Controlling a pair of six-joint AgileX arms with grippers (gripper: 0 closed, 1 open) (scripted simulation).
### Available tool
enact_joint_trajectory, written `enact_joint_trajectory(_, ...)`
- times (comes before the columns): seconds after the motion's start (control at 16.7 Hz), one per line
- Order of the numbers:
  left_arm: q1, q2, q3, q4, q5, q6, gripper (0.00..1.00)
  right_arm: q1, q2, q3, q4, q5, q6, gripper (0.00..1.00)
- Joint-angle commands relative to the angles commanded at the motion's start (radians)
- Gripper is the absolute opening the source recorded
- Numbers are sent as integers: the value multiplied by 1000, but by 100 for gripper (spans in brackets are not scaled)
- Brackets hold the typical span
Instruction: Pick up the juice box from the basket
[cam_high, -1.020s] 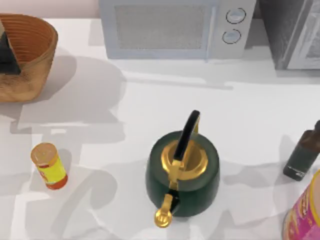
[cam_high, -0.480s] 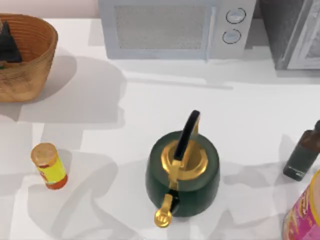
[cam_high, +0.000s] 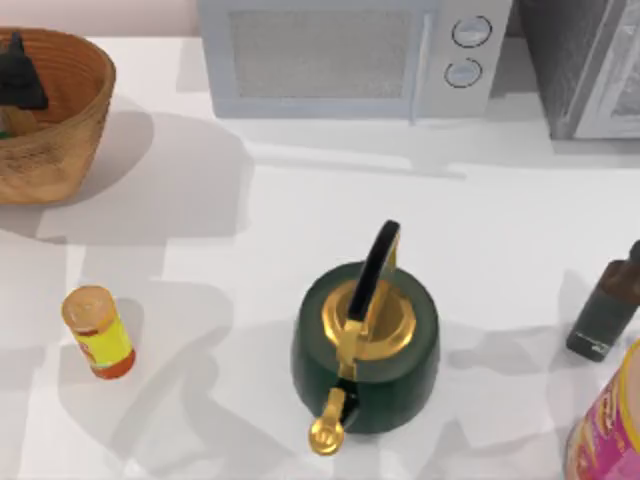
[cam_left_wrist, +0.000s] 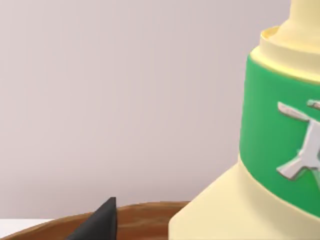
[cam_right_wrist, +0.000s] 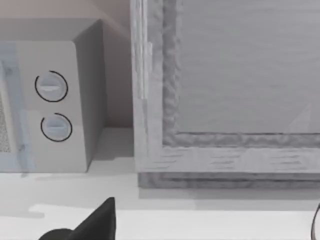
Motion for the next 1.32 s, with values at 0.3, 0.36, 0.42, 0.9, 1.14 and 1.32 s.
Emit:
enact_joint_trajectory(0.3, 0, 0, 0, 0, 0, 0, 70, 0, 0, 0, 0, 0, 0, 100)
enact_joint_trajectory(0.36, 0, 0, 0, 0, 0, 0, 62, 0, 0, 0, 0, 0, 0, 100)
enact_joint_trajectory(0.42, 0, 0, 0, 0, 0, 0, 55, 0, 0, 0, 0, 0, 0, 100)
enact_joint_trajectory(0.9, 0, 0, 0, 0, 0, 0, 0, 0, 0, 0, 0, 0, 0, 100)
enact_joint_trajectory(1.14, 0, 0, 0, 0, 0, 0, 0, 0, 0, 0, 0, 0, 0, 100)
enact_joint_trajectory(1.32, 0, 0, 0, 0, 0, 0, 0, 0, 0, 0, 0, 0, 0, 100)
